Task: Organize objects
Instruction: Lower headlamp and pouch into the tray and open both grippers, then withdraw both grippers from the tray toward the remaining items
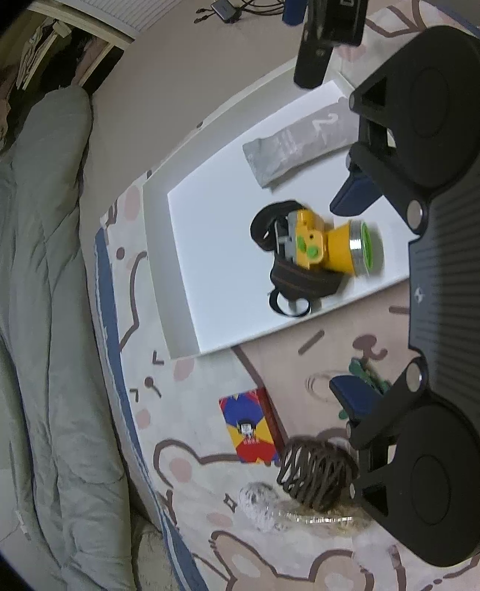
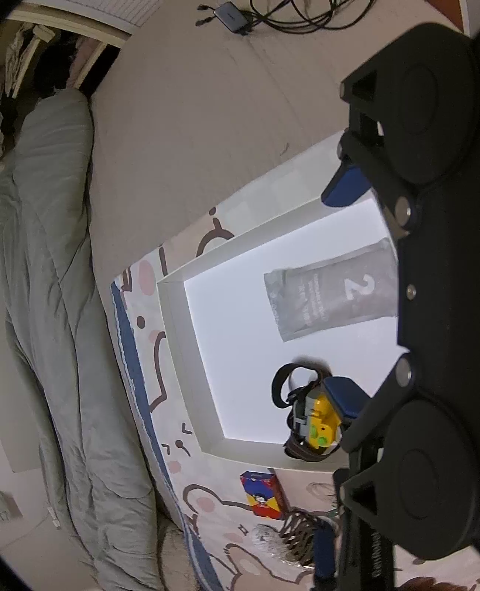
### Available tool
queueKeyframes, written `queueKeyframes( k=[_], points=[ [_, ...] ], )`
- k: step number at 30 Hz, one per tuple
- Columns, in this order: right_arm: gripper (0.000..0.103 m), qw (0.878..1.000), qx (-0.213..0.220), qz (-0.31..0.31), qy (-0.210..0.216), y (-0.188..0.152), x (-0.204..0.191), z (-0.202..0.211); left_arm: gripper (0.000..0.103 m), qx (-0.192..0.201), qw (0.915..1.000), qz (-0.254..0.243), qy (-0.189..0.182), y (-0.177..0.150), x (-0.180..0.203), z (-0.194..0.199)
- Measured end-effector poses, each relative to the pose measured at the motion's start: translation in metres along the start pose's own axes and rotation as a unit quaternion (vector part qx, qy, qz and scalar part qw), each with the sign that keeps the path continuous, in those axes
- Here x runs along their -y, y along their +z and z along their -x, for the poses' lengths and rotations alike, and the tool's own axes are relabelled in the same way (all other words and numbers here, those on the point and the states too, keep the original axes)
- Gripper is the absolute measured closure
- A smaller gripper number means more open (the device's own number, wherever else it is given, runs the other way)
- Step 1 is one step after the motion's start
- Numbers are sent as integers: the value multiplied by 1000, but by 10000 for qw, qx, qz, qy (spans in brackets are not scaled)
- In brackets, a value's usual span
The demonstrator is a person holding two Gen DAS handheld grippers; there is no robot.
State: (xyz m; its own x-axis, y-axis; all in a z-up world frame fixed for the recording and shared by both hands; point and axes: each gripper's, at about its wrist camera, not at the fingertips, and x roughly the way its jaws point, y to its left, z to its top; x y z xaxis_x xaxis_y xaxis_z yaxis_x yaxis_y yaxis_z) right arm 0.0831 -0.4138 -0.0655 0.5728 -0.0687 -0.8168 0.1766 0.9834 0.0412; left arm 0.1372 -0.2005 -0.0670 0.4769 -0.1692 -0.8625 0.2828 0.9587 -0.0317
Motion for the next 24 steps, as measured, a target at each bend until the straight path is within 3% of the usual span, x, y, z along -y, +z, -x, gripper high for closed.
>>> queueKeyframes(
  k=[14, 24],
  points=[
    [0, 9994, 187, 252, -124, -9, -6, 12, 0, 251, 9995, 171, 60, -7, -21, 18],
    [0, 9991, 197, 380, -15, -4, -33, 11, 0, 333, 9977, 489, 320, -13, -67, 31]
  ],
)
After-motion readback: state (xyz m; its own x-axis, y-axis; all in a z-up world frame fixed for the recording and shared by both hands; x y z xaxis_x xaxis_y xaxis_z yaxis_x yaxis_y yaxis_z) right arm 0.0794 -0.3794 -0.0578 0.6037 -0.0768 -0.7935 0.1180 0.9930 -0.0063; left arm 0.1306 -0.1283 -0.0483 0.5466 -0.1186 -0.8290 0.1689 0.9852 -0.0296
